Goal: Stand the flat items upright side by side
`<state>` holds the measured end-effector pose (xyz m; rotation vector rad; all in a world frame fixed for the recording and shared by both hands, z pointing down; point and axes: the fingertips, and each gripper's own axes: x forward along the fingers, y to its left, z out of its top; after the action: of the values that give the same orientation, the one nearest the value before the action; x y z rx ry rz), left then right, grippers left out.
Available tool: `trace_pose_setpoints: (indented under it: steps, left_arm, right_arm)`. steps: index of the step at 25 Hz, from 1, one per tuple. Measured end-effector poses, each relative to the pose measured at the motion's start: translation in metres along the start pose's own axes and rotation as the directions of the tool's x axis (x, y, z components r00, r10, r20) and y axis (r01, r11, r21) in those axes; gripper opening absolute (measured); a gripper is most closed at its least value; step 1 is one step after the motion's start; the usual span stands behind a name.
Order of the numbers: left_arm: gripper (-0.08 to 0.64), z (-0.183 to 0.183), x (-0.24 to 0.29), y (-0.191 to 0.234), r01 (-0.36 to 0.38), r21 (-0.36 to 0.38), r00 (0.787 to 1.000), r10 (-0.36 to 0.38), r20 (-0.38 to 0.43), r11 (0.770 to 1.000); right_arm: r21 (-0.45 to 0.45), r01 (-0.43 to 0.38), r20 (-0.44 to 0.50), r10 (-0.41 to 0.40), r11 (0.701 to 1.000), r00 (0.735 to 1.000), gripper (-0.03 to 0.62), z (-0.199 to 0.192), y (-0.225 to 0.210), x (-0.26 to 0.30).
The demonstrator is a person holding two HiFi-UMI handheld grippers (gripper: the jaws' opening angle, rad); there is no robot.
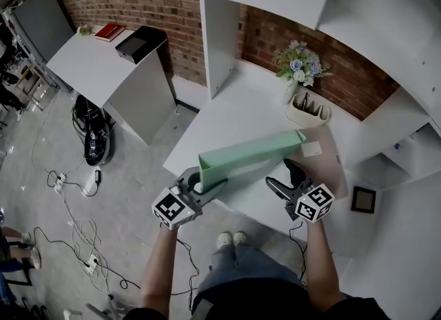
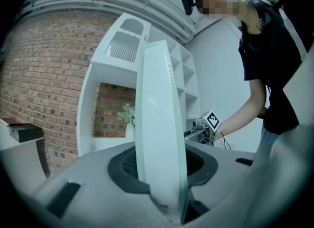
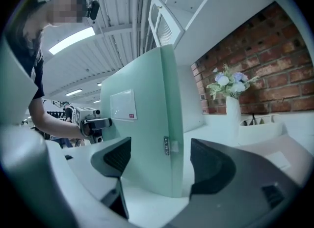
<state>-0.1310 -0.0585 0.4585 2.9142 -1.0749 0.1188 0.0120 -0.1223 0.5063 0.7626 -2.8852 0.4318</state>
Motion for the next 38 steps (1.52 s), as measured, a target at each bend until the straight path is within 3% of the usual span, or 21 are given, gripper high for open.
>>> trace_pose_setpoints:
  steps: [9, 19, 27, 30, 35, 38]
  left_arm:
    - [0.132, 0.021, -0.007, 0.004, -0.123, 0.039, 0.992, 0.122, 0.031, 0.992]
    - [0.118, 0.04, -0.002, 0.025, -0.308, 0.051, 0.95, 0.305, 0.067, 0.95]
    - [0.117, 0.064, 0.02, 0.067, -0.454, 0.039, 0.884, 0.445, 0.14, 0.89]
    - [0.117, 0.069, 0.034, 0.088, -0.5, 0.051, 0.861, 0.489, 0.144, 0.865]
    - [0.117, 0.068, 0.056, 0.132, -0.579, 0.01, 0.807, 0.571, 0.152, 0.815]
    - [0.117, 0.063, 0.072, 0.155, -0.6, -0.004, 0.791, 0.594, 0.146, 0.8]
  right_arm:
    - [0.019, 0.007, 0.023, -0.007, 1.0, 1.0, 0.36, 0.005, 0.003, -0.003]
    - [0.002, -0.015, 0.04, 0.015, 1.0, 0.999, 0.36, 0.019, 0.011, 0.005]
    - [0.009, -0.014, 0.063, 0.013, 1.0, 0.998, 0.36, 0.026, 0.003, 0.008]
    - [0.004, -0.014, 0.074, 0.014, 1.0, 0.997, 0.36, 0.032, -0.001, 0.013]
    - [-0.004, -0.03, 0.099, 0.03, 1.0, 0.995, 0.36, 0.044, -0.005, 0.028]
    - [0.002, -0.038, 0.101, 0.037, 0.999, 0.994, 0.36, 0.046, -0.006, 0.035]
